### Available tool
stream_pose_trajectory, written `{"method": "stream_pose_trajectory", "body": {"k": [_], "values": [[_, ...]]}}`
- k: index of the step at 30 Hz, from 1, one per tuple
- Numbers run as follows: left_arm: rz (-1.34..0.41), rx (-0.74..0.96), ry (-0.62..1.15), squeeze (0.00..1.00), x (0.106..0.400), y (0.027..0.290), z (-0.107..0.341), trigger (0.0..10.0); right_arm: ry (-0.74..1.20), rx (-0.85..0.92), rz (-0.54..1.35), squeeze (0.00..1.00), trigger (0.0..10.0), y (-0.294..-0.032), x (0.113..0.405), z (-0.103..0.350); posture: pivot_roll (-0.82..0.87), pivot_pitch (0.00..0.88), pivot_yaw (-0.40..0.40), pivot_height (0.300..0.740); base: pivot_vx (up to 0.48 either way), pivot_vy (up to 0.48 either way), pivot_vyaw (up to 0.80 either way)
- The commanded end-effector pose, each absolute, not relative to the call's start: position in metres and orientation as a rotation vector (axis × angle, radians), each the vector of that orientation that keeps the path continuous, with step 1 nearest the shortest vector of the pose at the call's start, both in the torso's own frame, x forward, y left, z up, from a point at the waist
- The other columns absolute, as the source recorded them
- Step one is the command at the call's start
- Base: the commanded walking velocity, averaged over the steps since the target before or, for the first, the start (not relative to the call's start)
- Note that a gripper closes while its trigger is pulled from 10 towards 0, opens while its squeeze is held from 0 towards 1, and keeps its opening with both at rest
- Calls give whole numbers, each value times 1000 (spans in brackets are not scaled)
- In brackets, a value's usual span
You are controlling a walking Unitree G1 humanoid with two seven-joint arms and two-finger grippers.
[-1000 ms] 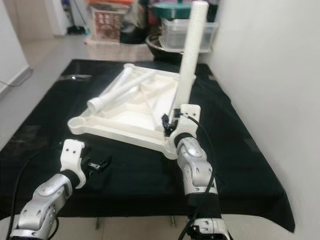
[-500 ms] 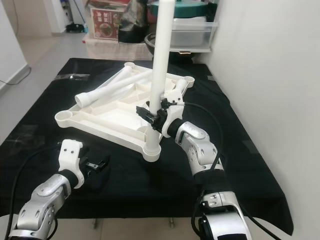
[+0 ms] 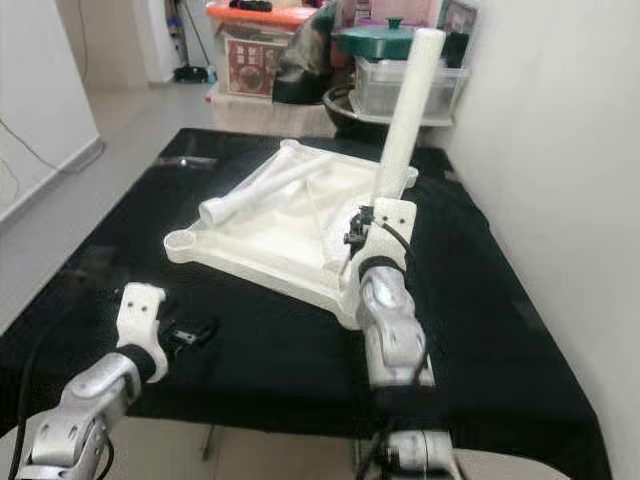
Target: Building children table
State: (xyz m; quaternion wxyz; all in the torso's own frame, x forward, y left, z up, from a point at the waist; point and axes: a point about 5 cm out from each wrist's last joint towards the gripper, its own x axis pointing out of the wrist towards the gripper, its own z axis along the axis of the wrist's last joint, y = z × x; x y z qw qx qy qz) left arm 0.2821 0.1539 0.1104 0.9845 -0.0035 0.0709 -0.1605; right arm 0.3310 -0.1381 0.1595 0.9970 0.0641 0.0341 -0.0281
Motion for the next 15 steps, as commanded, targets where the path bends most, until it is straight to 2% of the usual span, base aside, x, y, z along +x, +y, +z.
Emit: {"method": "stream_pose_trajectory", "body": {"k": [1, 2, 3, 4, 5, 7, 8, 9, 10, 12, 15], "values": [[-339, -12, 160, 0, 282, 153, 108, 10000, 2, 123, 94, 1000, 10000, -129, 334, 178, 48, 0, -44, 740, 0, 0, 0], [-336, -13, 158, 0, 283, 154, 108, 10000, -14, 133, 193, 1000, 10000, -125, 339, 186, 48, 0, -46, 740, 0, 0, 0], [-336, -13, 158, 0, 283, 154, 108, 10000, -14, 133, 193, 1000, 10000, -125, 339, 186, 48, 0, -46, 740, 0, 0, 0], [-330, -16, 154, 0, 284, 155, 109, 10000, -1, 165, 335, 0, 10000, -120, 345, 193, 49, 0, -51, 740, 0, 0, 0], [-326, -18, 151, 0, 285, 156, 109, 10000, -5, 188, 471, 0, 10000, -117, 348, 200, 52, 0, -58, 740, 0, 0, 0], [-326, -18, 151, 0, 285, 156, 109, 10000, -5, 188, 471, 0, 10000, -117, 348, 200, 52, 0, -58, 740, 0, 0, 0], [-323, -21, 149, 0, 284, 156, 110, 10000, -23, 190, 592, 0, 10000, -115, 349, 206, 52, 0, -58, 740, 0, 0, 0], [-323, -21, 149, 0, 284, 156, 110, 10000, -23, 190, 592, 0, 10000, -115, 349, 206, 52, 0, -58, 740, 0, 0, 0], [-323, -22, 152, 0, 283, 155, 108, 10000, -31, 134, 700, 0, 10000, -116, 350, 205, 58, 0, -61, 740, 0, 0, 0], [-324, -21, 155, 0, 282, 155, 107, 10000, -25, 88, 752, 0, 10000, -118, 351, 202, 61, 0, -62, 740, 0, 0, 0], [-319, -18, 145, 0, 283, 156, 110, 10000, -11, 121, 875, 0, 10000, -112, 349, 198, 71, 0, -66, 740, 0, 0, 0]]}}
